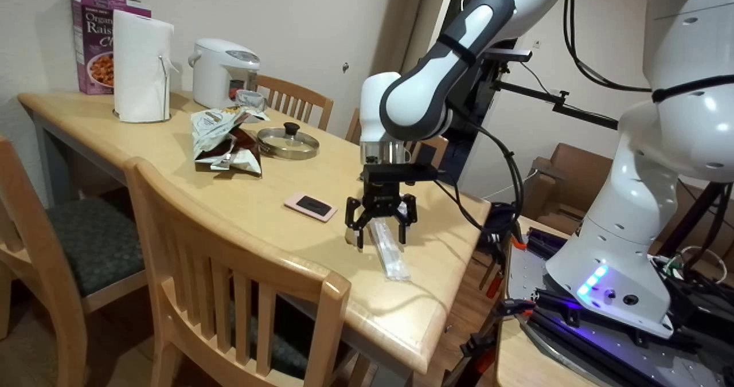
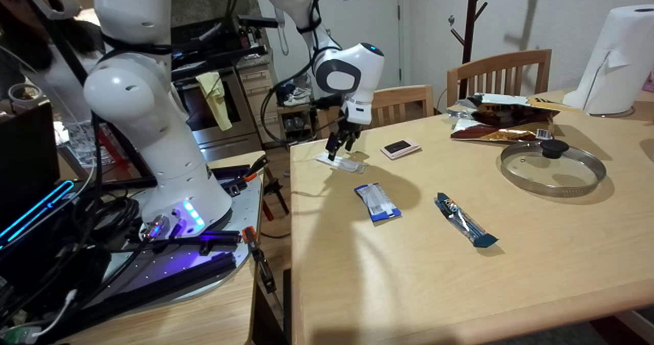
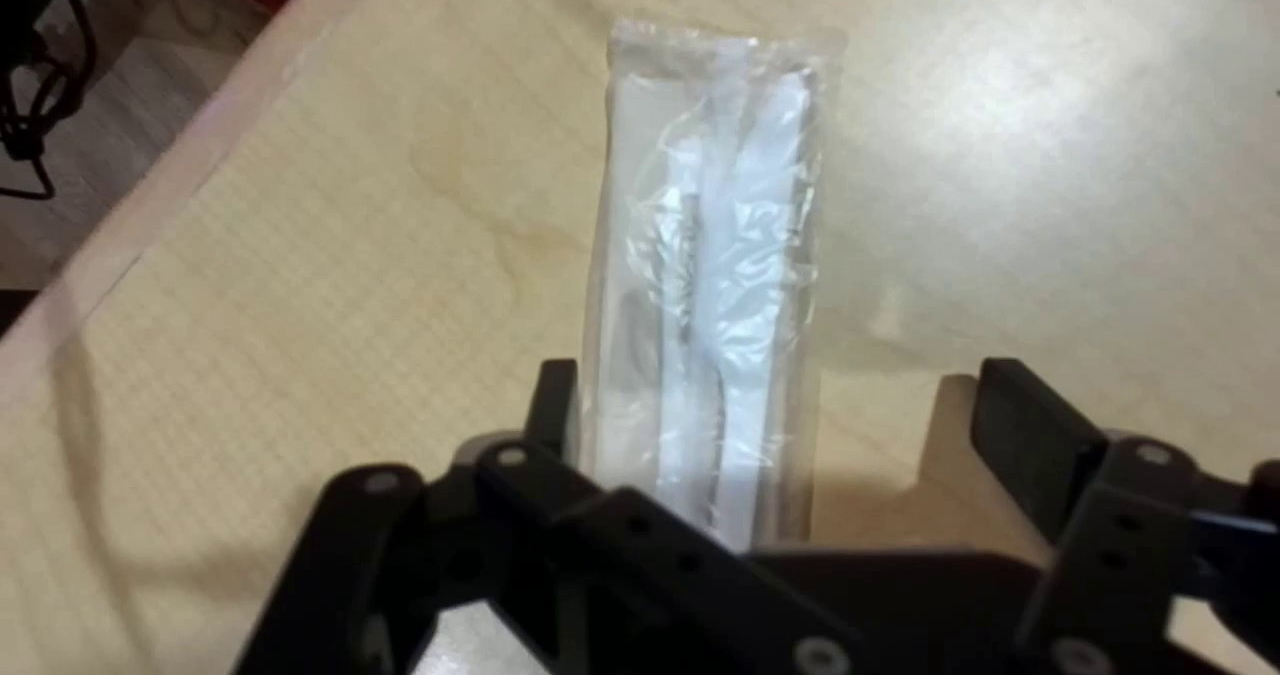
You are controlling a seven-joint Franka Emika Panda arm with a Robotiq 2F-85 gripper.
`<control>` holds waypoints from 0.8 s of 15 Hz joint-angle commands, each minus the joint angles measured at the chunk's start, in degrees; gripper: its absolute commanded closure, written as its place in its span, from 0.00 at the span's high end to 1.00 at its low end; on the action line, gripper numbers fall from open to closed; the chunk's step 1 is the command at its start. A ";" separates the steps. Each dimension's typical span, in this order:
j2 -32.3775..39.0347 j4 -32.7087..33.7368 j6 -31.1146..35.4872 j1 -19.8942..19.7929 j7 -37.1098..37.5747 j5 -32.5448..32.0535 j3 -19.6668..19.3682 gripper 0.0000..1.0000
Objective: Turn the white object anti clockwise
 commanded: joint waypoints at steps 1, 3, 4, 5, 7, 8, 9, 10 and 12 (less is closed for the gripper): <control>-0.81 -2.68 2.85 -0.95 -1.30 2.86 1.22 1.00; -0.56 -4.07 3.90 -1.40 -1.36 4.53 1.65 1.00; -0.56 -4.87 4.76 -1.55 -1.67 5.32 1.89 1.00; -0.54 -5.58 5.32 -1.63 -1.43 6.22 1.96 1.00; -0.56 -6.44 7.15 -2.15 -2.23 8.52 2.74 1.00; -0.63 -6.68 7.56 -2.45 -2.62 9.56 3.09 1.00; -0.47 -6.70 8.09 -2.70 -2.77 10.52 3.43 1.00; -0.34 -6.82 8.43 -3.15 -3.34 11.49 3.90 1.00; -0.15 -7.03 9.11 -3.68 -4.64 12.79 4.44 0.75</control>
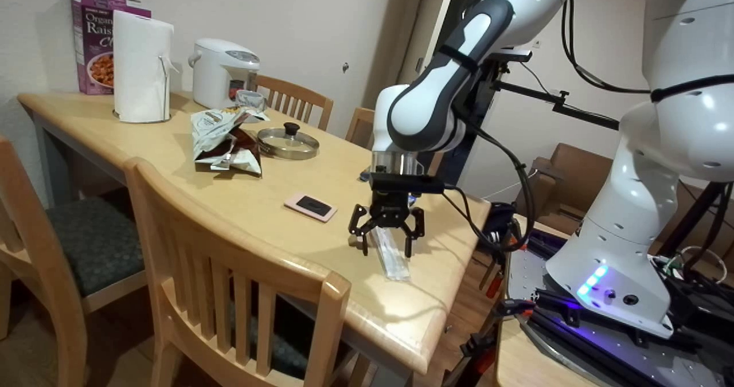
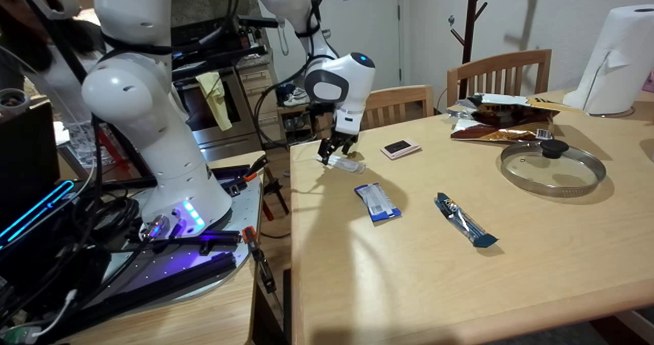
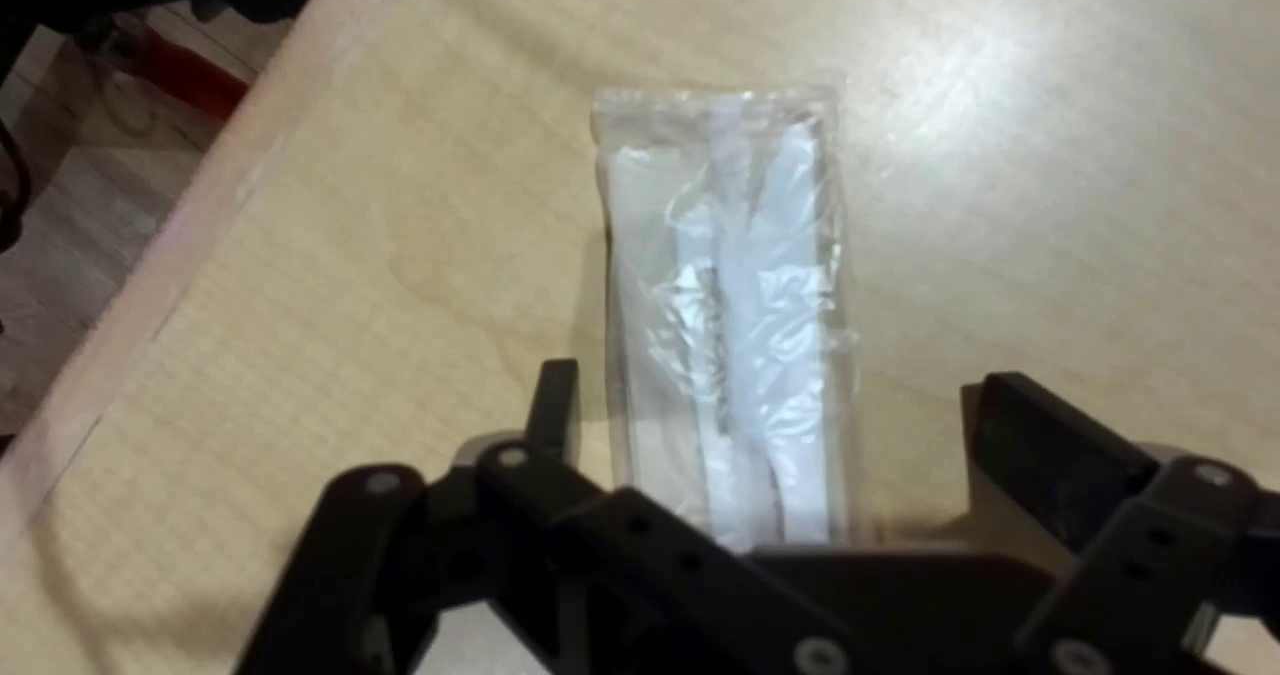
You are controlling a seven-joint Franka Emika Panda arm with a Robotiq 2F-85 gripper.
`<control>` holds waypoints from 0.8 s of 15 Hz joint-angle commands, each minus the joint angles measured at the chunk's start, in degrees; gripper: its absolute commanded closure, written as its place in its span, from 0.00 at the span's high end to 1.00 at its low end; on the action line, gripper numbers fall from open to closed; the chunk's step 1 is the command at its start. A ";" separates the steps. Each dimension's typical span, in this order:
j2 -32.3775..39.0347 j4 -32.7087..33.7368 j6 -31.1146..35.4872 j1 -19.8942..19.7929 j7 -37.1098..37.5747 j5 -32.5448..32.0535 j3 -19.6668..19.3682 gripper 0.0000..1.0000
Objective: Turn the white object anti clockwise
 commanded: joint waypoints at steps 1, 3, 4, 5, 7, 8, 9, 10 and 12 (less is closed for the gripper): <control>-0.16 -2.27 2.58 -2.26 -4.17 3.97 2.22 0.74; -0.15 -2.28 3.39 -2.58 -5.63 5.26 2.67 0.61; -0.21 -2.31 3.66 -2.57 -6.12 5.83 2.75 0.55; -0.28 -2.30 3.54 -2.52 -6.35 6.04 2.70 0.48; -0.39 -2.36 3.48 -2.33 -6.85 6.24 2.55 0.34; -0.44 -2.37 3.46 -2.20 -6.90 6.28 2.45 0.29; -0.57 -2.43 3.38 -2.01 -6.74 5.96 2.28 0.22; -0.74 -2.49 3.33 -1.87 -6.61 5.70 2.15 0.16; -1.40 -2.88 3.43 -1.47 -6.04 5.10 1.77 0.03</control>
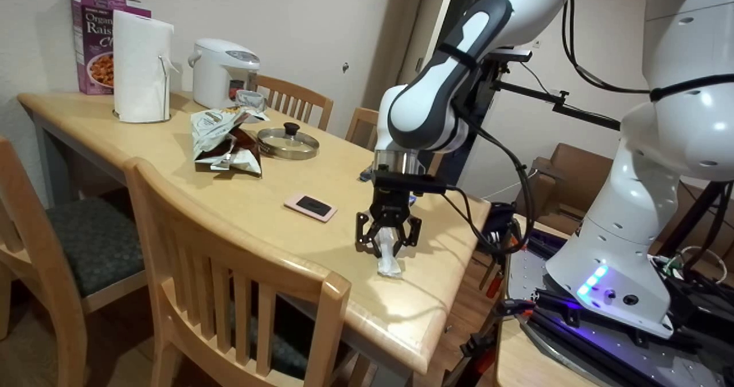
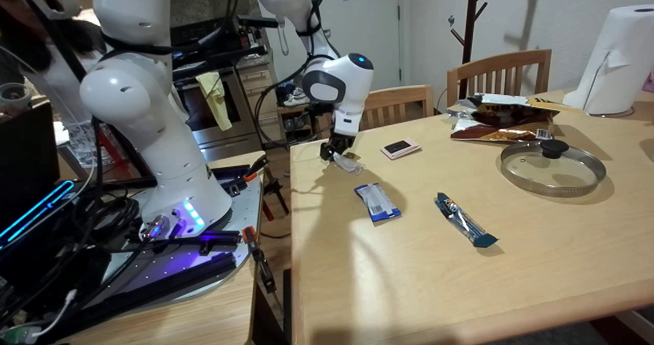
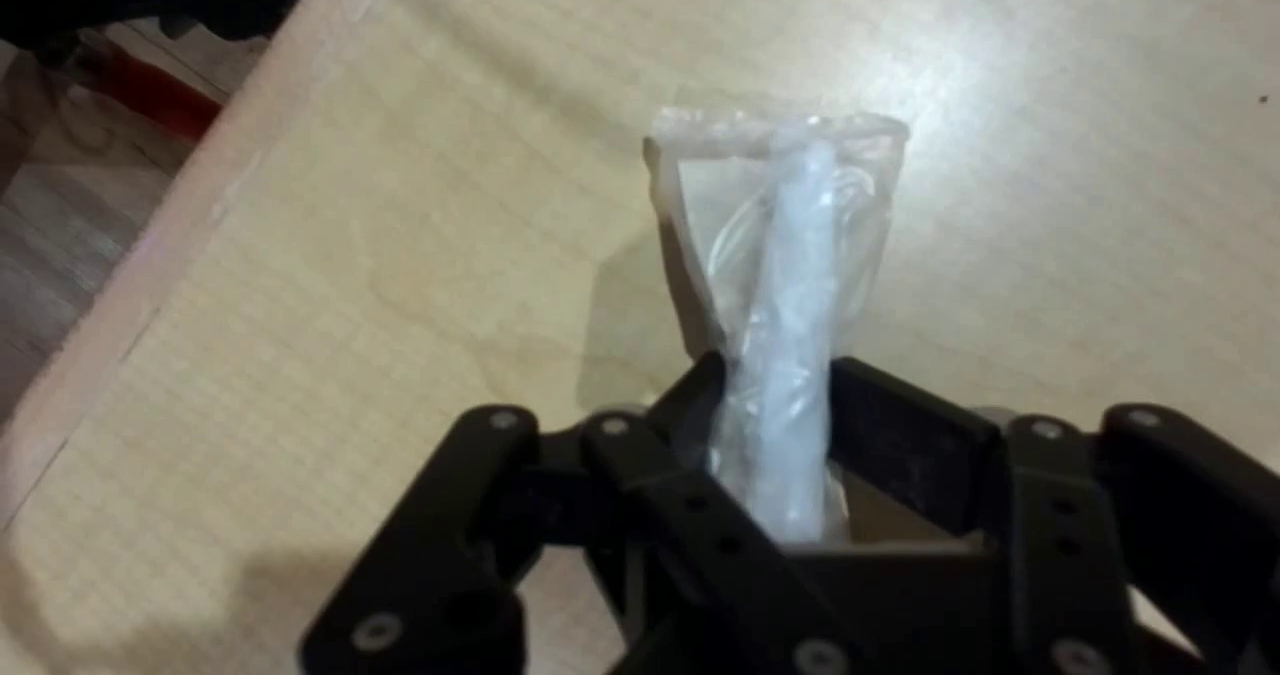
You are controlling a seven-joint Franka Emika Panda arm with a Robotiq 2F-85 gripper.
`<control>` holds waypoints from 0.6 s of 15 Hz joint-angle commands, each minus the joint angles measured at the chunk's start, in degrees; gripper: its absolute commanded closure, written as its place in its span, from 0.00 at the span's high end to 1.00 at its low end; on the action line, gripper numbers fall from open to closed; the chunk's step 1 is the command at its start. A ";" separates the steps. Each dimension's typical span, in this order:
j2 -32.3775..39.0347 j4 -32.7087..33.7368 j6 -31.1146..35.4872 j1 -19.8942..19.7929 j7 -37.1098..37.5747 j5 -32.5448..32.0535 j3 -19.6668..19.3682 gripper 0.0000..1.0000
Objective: Turn the white object anti clockwise
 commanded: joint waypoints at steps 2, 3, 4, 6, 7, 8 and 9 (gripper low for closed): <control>-2.06 -2.59 1.98 0.70 -0.97 -0.12 -0.51 0.00; -2.61 -2.84 1.92 1.12 -0.30 -0.93 -0.99 0.00; -3.26 -3.09 1.61 1.72 0.76 -2.11 -1.71 0.03; -4.86 -4.04 1.33 2.73 1.83 -4.70 -3.09 0.00; -6.06 -4.66 0.84 3.16 2.70 -6.41 -3.92 0.00; -7.44 -5.38 0.61 3.51 3.00 -8.21 -4.56 0.00; -8.58 -5.94 0.43 3.98 3.86 -10.08 -5.32 0.00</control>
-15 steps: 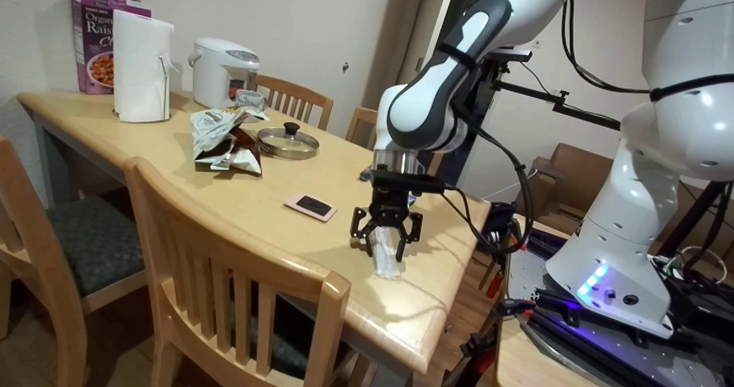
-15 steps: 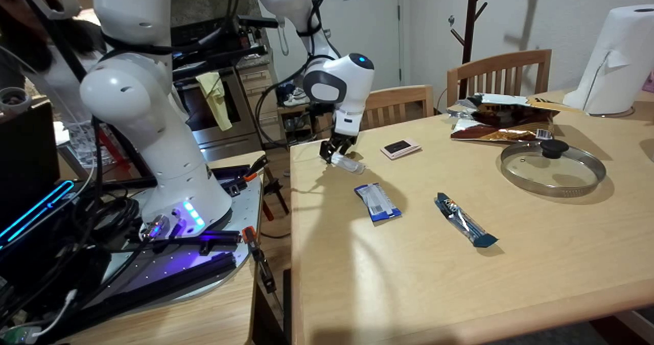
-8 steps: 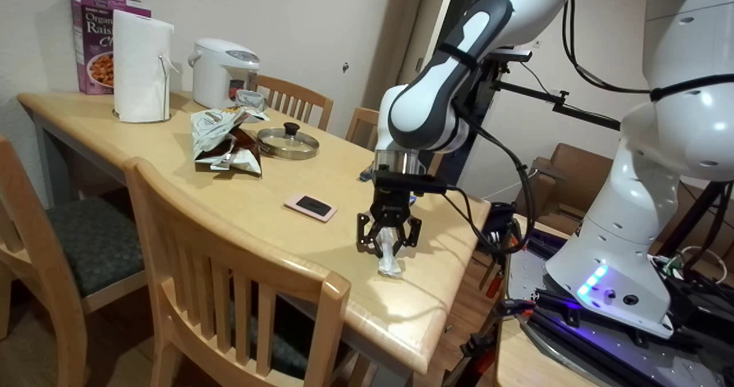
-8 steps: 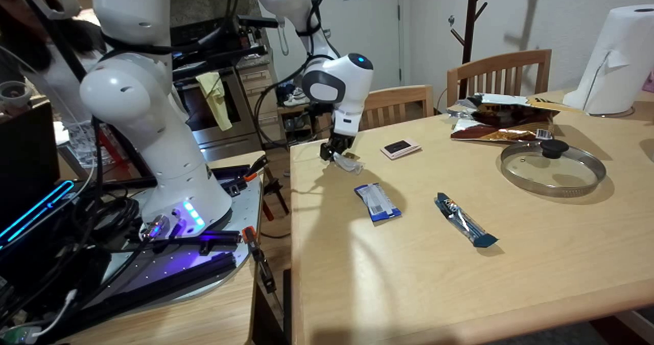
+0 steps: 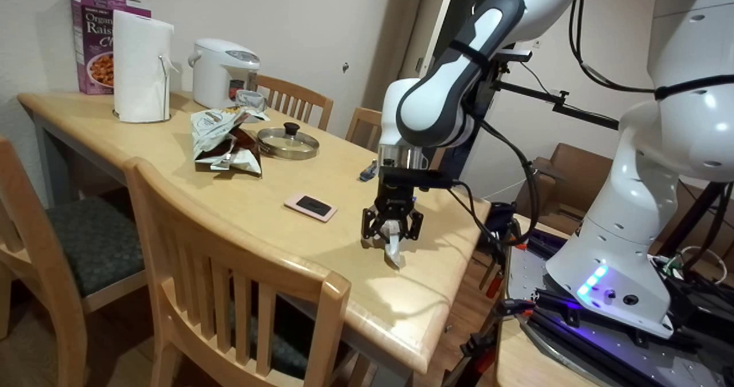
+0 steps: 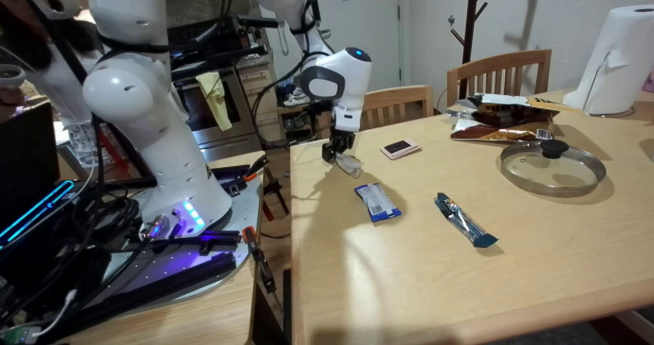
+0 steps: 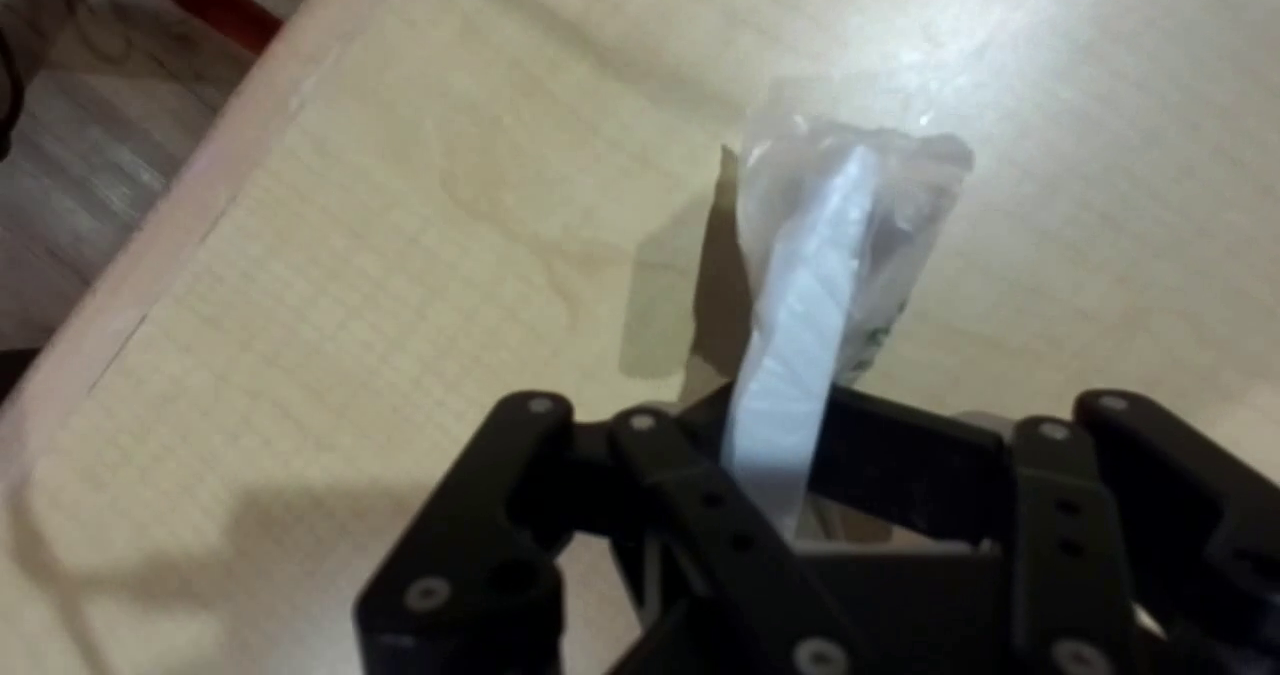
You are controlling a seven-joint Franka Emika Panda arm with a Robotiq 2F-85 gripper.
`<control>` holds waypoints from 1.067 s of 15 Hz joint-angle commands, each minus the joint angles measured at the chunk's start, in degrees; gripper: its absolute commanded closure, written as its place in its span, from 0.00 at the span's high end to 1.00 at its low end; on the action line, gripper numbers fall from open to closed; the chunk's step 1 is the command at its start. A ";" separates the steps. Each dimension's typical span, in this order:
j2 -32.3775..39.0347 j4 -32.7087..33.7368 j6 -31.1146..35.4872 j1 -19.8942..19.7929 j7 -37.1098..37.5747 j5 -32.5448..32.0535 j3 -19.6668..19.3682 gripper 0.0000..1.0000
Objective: Turn the white object anti clockwise
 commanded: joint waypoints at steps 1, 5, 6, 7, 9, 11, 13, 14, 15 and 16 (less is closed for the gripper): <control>-6.88 -4.33 -0.31 1.95 3.59 -6.72 -2.50 0.00; -11.77 -5.70 -2.31 2.62 6.54 -15.45 -4.21 0.00; -12.95 -5.97 -2.90 2.44 6.76 -17.30 -4.18 0.00; -14.13 -6.24 -3.58 2.22 6.84 -19.06 -4.08 0.00; -16.49 -6.61 -5.42 1.69 6.31 -22.17 -3.72 0.00; -18.78 -6.78 -7.89 1.15 5.04 -25.35 -3.30 0.00; -20.85 -6.78 -10.53 0.53 4.46 -27.88 -2.93 0.00; -21.86 -6.75 -11.74 0.20 4.01 -28.97 -2.76 0.00; -22.72 -6.62 -12.98 -0.13 3.46 -30.18 -2.61 0.00; -23.59 -6.50 -14.08 -0.58 2.57 -31.48 -2.46 0.00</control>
